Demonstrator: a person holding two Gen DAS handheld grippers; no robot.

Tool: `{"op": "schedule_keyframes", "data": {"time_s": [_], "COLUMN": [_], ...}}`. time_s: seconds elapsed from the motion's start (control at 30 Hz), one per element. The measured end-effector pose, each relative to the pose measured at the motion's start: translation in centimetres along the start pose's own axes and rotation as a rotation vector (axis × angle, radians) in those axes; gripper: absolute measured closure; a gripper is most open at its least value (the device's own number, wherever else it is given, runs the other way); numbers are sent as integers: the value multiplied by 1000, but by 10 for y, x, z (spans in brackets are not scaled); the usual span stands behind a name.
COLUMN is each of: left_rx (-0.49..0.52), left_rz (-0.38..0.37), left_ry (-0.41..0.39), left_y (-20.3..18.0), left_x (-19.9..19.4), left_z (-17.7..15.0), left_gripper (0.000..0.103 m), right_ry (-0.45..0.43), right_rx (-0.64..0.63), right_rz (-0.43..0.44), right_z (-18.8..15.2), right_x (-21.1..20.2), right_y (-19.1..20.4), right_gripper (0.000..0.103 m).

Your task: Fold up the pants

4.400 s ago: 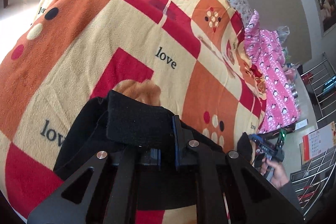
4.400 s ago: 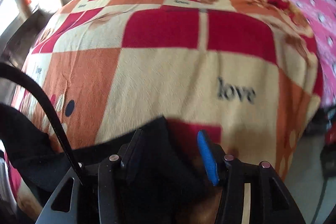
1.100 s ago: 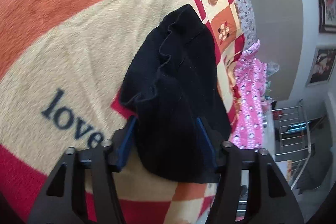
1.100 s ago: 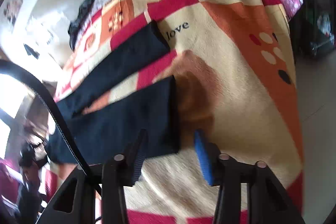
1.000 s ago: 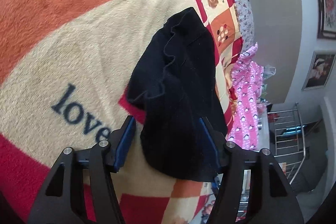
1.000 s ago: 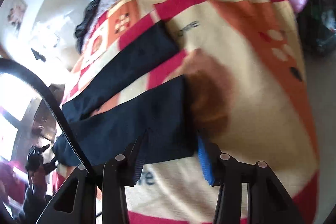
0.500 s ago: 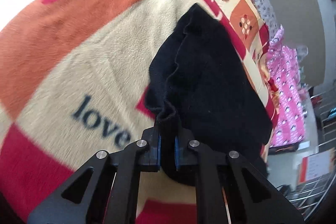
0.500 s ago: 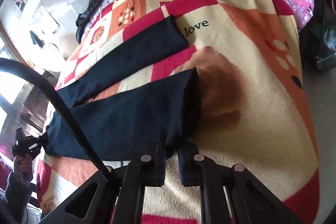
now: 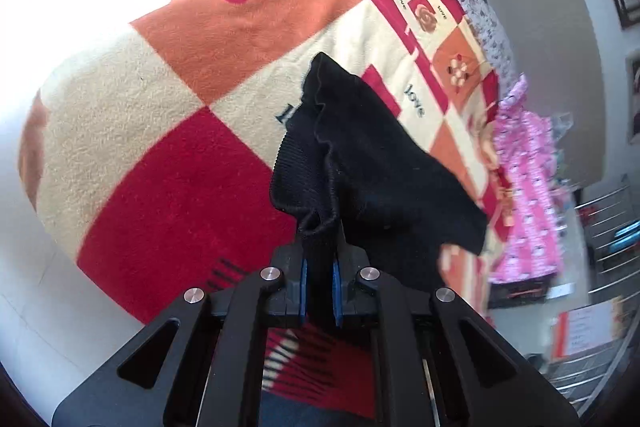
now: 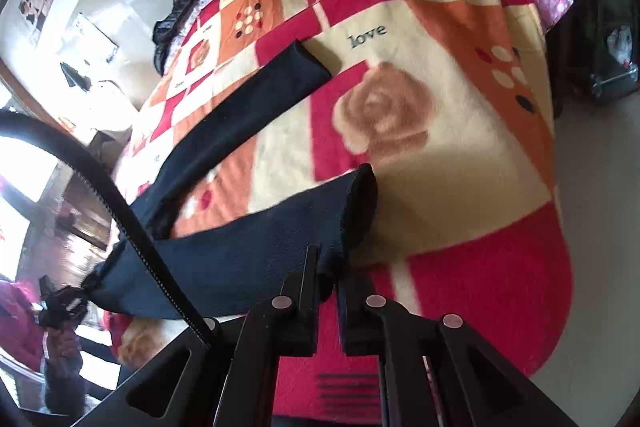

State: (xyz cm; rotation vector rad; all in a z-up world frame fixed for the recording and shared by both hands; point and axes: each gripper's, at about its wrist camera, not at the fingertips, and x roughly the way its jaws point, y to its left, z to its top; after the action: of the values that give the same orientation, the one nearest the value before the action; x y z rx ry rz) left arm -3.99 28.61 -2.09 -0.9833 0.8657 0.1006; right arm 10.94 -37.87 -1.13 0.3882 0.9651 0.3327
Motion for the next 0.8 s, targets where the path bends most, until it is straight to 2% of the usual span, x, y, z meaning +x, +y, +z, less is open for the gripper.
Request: {"op": "schedule_keyframes", "data": {"time_s": [0.1,0.17,0.2,0.27,0.3,0.33,0.37,0.47,0.53,0.57,0.67,0.73,0.8], "left_rx": [5,28,34,16,-4,-13,-2,31,68,86,104,124,119], "left_rz": [-17,8,43,147,180,176,161,149,176,214,233,289,351], "left_ry": [-11,-16,-1,73,115,118,96,82,76,75,54,9,-57], "left_y": [-15,-20,-18,-5,4,8,7,-1,-4,-4,2,4,10], "left_x": [-8,-6,2,27,40,43,38,32,33,34,31,18,6], "left_z": [16,20,20,14,10,7,7,9,8,6,4,6,16], "left_gripper": [95,95,95,95,95,95,95,94,89,84,73,71,71], "right_ry": [-87,-145,-135,-15,60,77,71,-35,-93,-84,95,63,20], "right_rx": [-23,-38,-44,1,28,24,8,-35,-41,-33,17,12,-24], "right_rz": [33,64,40,-29,-74,-93,-103,-90,-94,-107,-201,-197,-297], "right_z": [8,9,7,-1,-10,-14,-17,-12,-6,-5,-13,-13,-6], "right_x": [-18,-26,-20,8,25,31,30,5,-9,-9,19,11,-2], "right_y": [13,16,14,-2,-11,-12,-10,5,6,2,-28,-33,-29], "right_gripper": [97,97,97,97,97,97,97,97,97,97,97,99,99]}}
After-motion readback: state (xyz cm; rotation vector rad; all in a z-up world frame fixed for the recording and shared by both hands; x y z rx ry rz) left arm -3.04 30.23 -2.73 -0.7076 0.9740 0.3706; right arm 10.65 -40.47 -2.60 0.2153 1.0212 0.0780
